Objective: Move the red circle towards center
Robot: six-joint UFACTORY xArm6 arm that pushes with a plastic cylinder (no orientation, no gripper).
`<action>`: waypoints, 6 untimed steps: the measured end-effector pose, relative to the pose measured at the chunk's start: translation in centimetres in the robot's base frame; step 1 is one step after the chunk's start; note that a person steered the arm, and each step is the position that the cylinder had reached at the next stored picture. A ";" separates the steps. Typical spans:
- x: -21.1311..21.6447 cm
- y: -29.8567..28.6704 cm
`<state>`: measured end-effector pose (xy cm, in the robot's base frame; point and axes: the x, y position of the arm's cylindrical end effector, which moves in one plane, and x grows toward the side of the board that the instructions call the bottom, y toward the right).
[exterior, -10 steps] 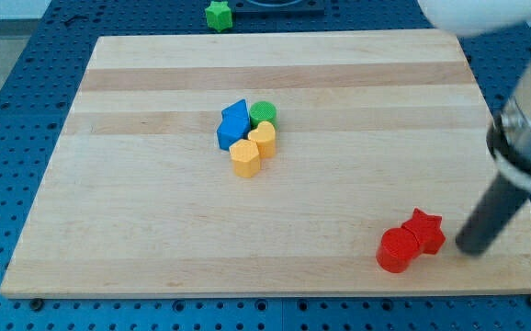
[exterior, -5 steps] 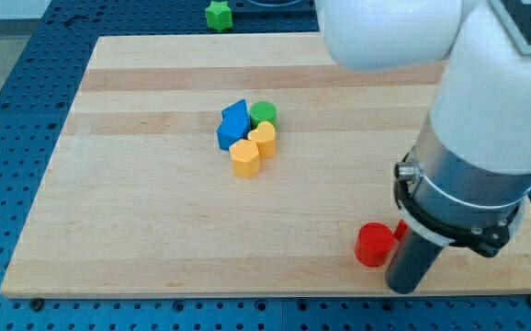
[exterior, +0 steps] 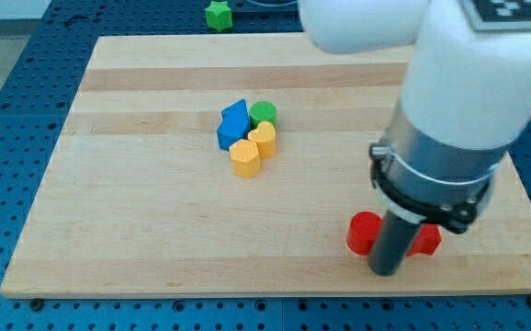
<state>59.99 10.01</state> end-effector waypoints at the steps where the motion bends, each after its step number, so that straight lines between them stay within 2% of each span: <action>1: -0.7 -2.0; 3: -4.2 0.6; 5: -8.0 -1.1; 6: -8.1 -0.2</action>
<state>51.86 9.76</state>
